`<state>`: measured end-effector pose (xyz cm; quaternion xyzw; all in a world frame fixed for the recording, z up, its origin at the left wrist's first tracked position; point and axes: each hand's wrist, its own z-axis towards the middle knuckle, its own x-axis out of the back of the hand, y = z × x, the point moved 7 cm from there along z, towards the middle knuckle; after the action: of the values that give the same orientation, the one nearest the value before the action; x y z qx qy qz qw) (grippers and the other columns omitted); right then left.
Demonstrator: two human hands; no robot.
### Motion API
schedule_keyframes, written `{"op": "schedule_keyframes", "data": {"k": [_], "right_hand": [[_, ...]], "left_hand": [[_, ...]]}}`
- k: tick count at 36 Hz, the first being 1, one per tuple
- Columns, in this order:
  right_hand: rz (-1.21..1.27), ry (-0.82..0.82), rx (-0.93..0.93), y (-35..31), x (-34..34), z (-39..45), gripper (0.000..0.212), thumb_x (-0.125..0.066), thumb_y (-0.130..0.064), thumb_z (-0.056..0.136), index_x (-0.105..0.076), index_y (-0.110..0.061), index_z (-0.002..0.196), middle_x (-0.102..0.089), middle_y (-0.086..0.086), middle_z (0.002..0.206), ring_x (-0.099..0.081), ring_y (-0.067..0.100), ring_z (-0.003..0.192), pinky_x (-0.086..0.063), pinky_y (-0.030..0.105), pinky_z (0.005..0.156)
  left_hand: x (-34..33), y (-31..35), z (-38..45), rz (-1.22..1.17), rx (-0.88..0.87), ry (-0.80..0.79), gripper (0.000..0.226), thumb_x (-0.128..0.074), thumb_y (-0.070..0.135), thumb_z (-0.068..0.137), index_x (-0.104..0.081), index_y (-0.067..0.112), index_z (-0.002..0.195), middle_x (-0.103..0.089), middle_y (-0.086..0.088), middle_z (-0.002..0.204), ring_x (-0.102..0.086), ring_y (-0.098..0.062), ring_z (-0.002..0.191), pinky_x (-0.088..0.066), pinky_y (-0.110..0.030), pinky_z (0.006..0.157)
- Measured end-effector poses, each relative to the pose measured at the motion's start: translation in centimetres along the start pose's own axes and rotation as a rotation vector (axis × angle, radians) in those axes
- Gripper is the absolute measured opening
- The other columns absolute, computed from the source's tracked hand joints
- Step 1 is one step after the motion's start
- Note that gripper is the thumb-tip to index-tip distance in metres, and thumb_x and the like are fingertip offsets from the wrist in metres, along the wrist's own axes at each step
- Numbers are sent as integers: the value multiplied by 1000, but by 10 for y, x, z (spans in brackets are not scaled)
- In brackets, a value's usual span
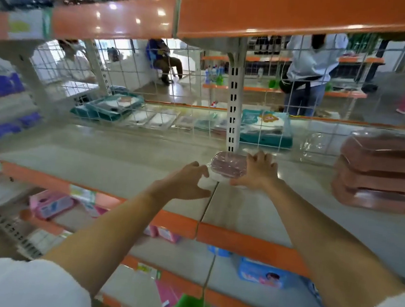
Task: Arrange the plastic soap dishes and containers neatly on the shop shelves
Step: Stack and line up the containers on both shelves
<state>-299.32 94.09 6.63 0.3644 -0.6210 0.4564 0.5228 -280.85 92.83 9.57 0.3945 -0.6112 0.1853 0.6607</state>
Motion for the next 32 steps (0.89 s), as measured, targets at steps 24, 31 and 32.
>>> {"op": "schedule_keyframes", "data": {"k": [24,31,32], "right_hand": [[386,24,-81,210,81,-227,99,-91,-30,57,-38,-13,139,-49,-1,129,-47,17,121,-40,24,98],[203,23,-337,301,115,-264,106,-85,-54,54,-38,-8,136,-45,13,132,-45,32,119,-45,39,96],[190,50,-350,309,122,-268,104,-85,-54,55,-38,-7,135,-45,13,130,-44,32,120,-45,38,95]], "left_hand": [[-4,275,-14,-110,-283,-25,60,-67,32,88,-43,4,136,-46,-14,135,-46,-27,123,-38,-29,96],[4,334,7,-195,-467,93,55,-72,19,84,-51,9,133,-52,-6,122,-44,-19,115,-28,-18,88],[5,338,15,-168,-479,116,64,-72,20,83,-44,13,140,-50,-7,126,-42,-22,119,-27,-21,94]]}}
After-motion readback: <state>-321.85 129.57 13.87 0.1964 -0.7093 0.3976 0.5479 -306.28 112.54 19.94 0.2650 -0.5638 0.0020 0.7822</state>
